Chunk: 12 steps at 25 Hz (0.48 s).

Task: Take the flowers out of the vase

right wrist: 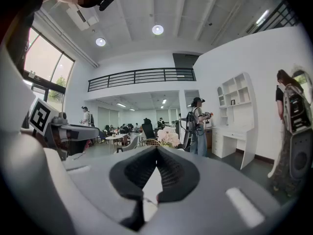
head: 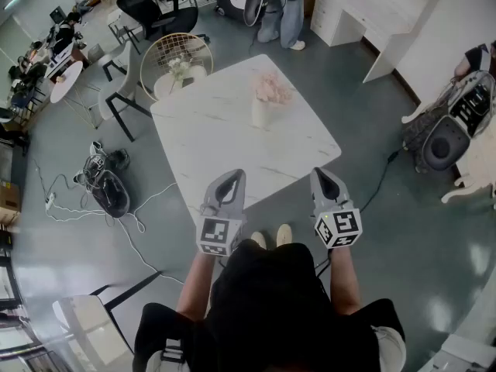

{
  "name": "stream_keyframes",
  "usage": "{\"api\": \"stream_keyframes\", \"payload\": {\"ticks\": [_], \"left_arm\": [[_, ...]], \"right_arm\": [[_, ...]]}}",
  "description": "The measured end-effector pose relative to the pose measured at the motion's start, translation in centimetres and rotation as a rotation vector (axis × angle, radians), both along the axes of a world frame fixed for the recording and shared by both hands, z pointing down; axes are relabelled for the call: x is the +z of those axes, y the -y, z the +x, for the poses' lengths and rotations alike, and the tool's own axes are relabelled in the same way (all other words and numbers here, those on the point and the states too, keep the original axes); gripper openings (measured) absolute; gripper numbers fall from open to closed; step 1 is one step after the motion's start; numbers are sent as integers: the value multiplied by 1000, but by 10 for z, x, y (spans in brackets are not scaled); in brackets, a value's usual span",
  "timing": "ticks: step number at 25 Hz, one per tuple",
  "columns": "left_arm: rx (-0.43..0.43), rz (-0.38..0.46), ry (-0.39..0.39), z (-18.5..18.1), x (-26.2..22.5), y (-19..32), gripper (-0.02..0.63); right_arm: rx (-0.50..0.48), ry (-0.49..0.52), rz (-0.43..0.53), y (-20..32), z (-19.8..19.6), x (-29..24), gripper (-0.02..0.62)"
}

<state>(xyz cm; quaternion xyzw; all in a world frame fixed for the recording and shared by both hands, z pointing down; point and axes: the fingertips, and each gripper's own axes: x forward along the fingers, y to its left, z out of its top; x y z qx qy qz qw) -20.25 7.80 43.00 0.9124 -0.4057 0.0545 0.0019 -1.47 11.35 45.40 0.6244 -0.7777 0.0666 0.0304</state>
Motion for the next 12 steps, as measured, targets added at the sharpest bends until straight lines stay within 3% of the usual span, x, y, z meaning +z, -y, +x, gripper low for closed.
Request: {"api": "stream_keyframes", "payload": {"ticks": [12], "left_arm": [[11, 12, -3, -7, -1, 7, 8]], "right_arm": [[6, 25, 5, 6, -8, -4, 3]]}}
